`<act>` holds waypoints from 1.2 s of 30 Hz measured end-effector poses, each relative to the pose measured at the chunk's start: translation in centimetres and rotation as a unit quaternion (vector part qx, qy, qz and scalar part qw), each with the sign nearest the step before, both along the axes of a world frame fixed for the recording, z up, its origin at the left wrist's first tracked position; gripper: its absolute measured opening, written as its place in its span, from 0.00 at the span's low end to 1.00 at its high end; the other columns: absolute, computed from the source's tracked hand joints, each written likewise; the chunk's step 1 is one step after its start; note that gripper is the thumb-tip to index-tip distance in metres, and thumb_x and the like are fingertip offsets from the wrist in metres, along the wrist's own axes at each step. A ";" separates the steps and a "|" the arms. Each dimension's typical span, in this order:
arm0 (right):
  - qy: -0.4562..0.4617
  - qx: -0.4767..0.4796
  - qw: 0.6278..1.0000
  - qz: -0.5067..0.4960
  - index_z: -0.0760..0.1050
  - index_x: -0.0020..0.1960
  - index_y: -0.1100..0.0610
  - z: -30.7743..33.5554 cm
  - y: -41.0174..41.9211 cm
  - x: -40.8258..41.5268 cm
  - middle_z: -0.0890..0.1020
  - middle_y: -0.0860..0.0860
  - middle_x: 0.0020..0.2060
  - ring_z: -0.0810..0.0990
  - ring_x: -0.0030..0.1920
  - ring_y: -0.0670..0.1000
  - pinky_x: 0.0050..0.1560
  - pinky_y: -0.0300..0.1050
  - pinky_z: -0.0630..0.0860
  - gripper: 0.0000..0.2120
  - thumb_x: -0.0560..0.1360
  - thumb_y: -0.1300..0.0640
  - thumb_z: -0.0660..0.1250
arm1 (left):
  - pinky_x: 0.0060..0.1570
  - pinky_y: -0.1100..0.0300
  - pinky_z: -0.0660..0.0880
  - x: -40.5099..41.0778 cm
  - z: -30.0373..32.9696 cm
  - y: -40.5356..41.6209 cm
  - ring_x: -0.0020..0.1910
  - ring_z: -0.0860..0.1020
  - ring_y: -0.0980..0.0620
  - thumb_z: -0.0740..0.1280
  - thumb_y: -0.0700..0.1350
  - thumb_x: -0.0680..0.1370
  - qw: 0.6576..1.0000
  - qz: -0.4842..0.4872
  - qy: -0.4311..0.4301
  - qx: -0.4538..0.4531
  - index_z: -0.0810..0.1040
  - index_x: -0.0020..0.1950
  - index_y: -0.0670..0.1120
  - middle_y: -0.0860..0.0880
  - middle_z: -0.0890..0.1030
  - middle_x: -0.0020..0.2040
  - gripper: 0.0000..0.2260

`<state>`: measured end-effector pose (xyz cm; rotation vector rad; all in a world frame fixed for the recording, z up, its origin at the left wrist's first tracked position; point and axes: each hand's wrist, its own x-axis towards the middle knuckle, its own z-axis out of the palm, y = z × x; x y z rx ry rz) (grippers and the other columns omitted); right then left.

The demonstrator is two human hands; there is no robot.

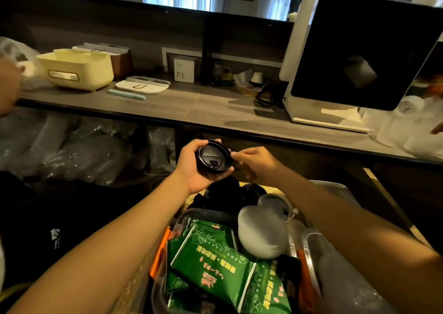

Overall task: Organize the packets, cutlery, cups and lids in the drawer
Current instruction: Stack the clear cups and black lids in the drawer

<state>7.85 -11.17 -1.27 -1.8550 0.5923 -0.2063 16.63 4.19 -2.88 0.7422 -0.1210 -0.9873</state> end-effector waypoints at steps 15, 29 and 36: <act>0.192 -0.355 0.899 0.173 0.81 0.55 0.62 -5.9 -1.0 3.5 0.83 0.58 0.50 0.81 0.49 0.55 0.46 0.45 0.77 0.12 0.77 0.55 0.68 | 0.53 0.48 0.77 2.5 -2.2 -0.7 0.59 0.77 0.38 0.65 0.62 0.76 0.987 0.036 0.108 -0.114 0.75 0.69 0.40 0.36 0.78 0.63 0.31; -0.118 -0.128 0.964 -0.199 0.82 0.48 0.58 1.4 -3.3 0.7 0.84 0.54 0.42 0.83 0.45 0.54 0.50 0.55 0.80 0.04 0.76 0.59 0.69 | 0.43 0.46 0.82 1.6 -1.6 -0.1 0.56 0.80 0.38 0.63 0.63 0.78 0.991 0.040 0.088 -0.097 0.79 0.62 0.49 0.39 0.79 0.60 0.22; -0.150 -0.148 0.969 -0.129 0.82 0.44 0.52 3.0 1.4 1.4 0.84 0.49 0.39 0.83 0.43 0.49 0.45 0.47 0.80 0.04 0.77 0.56 0.69 | 0.46 0.42 0.82 0.8 -1.3 -0.2 0.56 0.82 0.36 0.62 0.65 0.78 0.996 -0.017 0.063 -0.056 0.77 0.69 0.45 0.36 0.80 0.64 0.29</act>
